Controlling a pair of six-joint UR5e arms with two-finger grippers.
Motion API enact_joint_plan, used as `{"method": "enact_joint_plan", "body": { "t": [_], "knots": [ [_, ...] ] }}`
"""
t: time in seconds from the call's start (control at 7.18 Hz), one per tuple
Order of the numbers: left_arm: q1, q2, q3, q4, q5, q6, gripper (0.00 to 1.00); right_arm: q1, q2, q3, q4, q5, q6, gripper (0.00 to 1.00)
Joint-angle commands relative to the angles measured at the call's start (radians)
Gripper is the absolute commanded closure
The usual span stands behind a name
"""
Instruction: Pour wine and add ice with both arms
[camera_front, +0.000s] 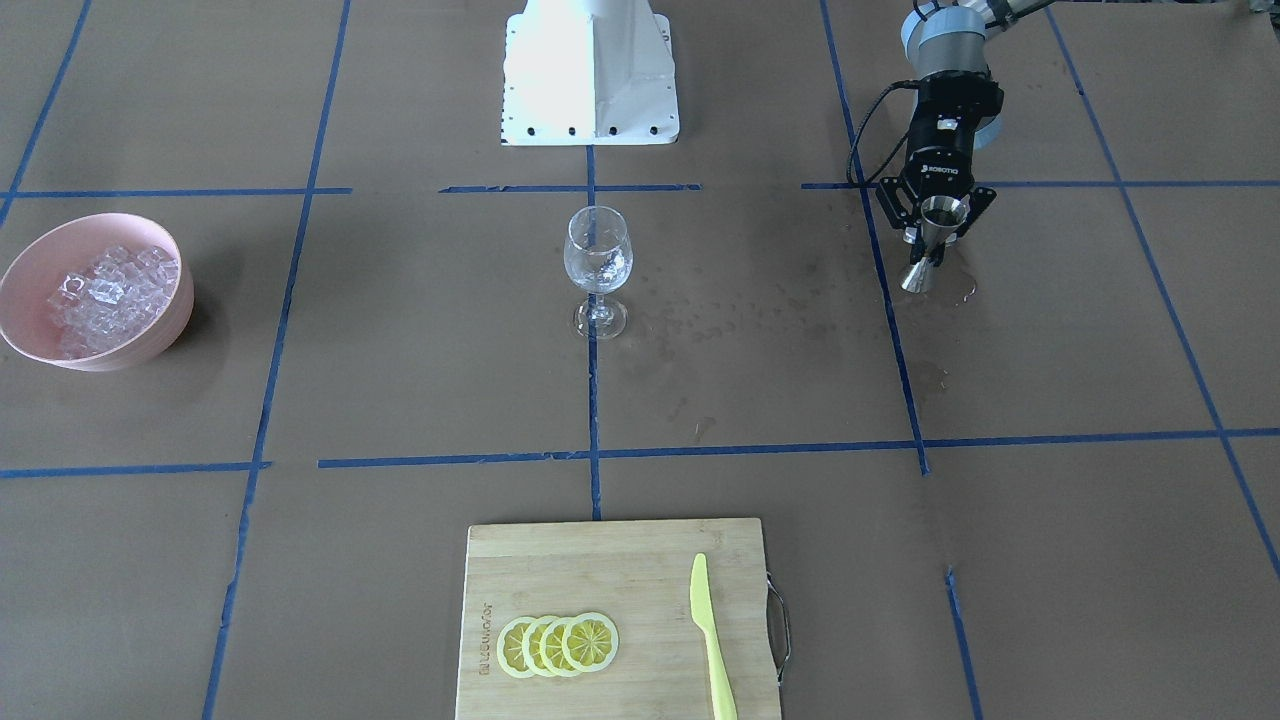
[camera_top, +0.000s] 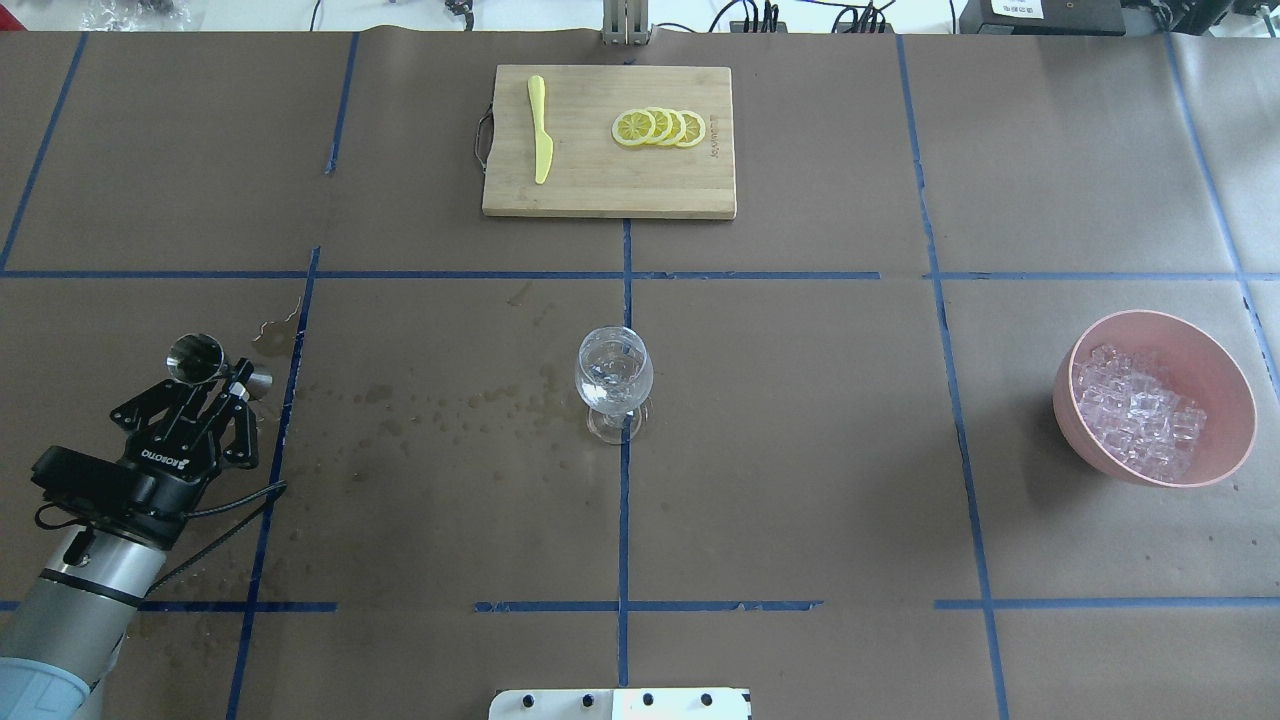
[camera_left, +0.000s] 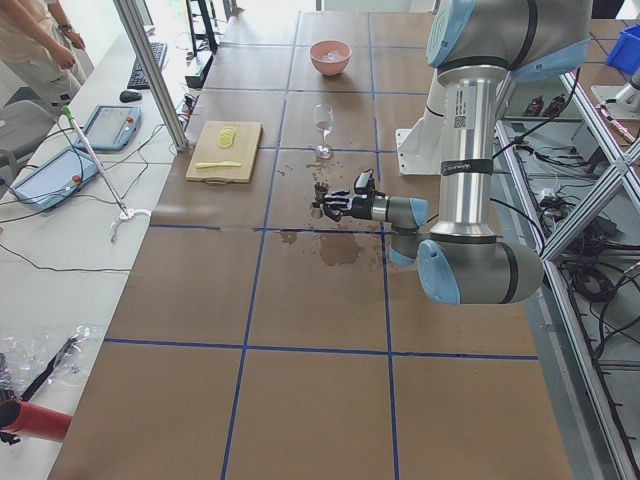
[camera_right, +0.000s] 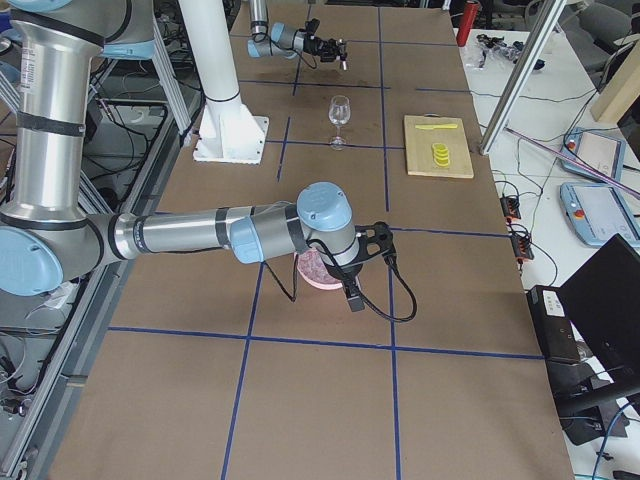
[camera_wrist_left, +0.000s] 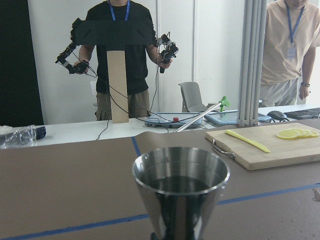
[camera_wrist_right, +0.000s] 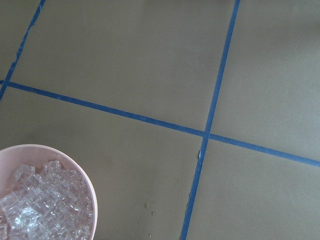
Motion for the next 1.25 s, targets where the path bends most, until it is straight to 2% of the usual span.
{"method": "enact_joint_plan", "body": {
  "t": [0.0,0.42,0.84,1.11],
  "knots": [
    [-0.013,-0.112,-0.008,0.101,-0.017,0.052,1.00,0.001,-0.006,0.000,0.000,0.000,0.000,0.00],
    [-0.039,-0.311,-0.033,0.373,-0.016,0.083,1.00,0.003,-0.009,-0.002,0.000,-0.002,0.000,0.00],
    [-0.038,-0.404,-0.065,0.609,-0.019,0.140,1.00,0.004,-0.009,-0.003,0.000,-0.003,0.000,0.00],
    [-0.030,-0.436,-0.064,0.670,-0.014,0.273,1.00,0.004,-0.009,-0.005,0.000,-0.003,0.000,0.00]
  ]
}}
